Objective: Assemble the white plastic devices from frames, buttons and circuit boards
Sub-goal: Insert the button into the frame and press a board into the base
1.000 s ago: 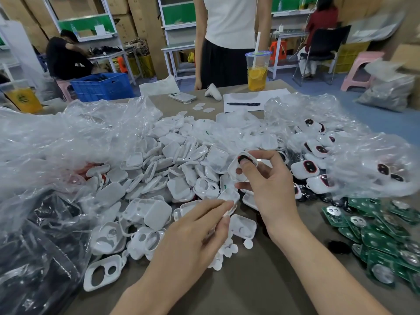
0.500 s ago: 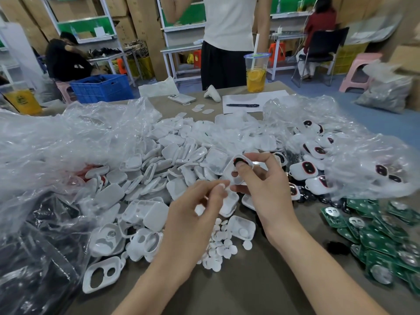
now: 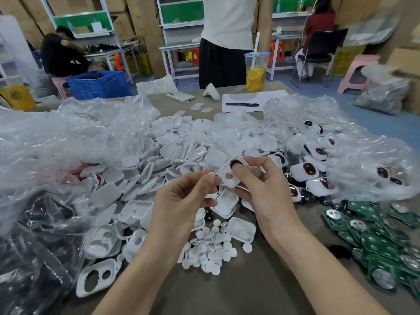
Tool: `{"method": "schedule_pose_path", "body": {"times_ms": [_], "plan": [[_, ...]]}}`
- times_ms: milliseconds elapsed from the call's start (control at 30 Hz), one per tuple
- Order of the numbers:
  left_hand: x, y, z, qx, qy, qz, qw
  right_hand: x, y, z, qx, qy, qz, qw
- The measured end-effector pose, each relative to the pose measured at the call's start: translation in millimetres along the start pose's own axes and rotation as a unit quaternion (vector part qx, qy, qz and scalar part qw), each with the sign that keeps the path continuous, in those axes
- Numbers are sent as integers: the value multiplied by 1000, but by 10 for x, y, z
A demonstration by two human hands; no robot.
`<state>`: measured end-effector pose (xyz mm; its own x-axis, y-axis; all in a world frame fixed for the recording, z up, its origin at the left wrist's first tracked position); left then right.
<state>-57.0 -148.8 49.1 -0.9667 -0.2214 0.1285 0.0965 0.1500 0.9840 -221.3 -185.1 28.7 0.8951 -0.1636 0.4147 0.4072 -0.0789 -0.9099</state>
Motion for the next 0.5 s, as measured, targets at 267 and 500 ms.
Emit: {"method": "schedule_pose_path", "body": {"times_ms": [267, 500], "plan": [[-3, -20, 0, -2, -12, -2, 1000, 16, 57, 15, 30, 0, -23, 999], [-16, 74, 9, 58, -23, -24, 998, 132, 70, 46, 37, -57, -15, 998]]}}
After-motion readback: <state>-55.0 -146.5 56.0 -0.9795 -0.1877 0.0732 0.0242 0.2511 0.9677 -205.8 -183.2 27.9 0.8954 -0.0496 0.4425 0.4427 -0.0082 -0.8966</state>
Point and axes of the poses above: each hand's wrist, its own z-axis away from the middle knuckle, its own x-axis out of the palm, y = z × x, the point moved 9 cm from there along -z, towards the middle knuckle, and after that the axes turned 8 degrees about y, right-handed, at the moved point
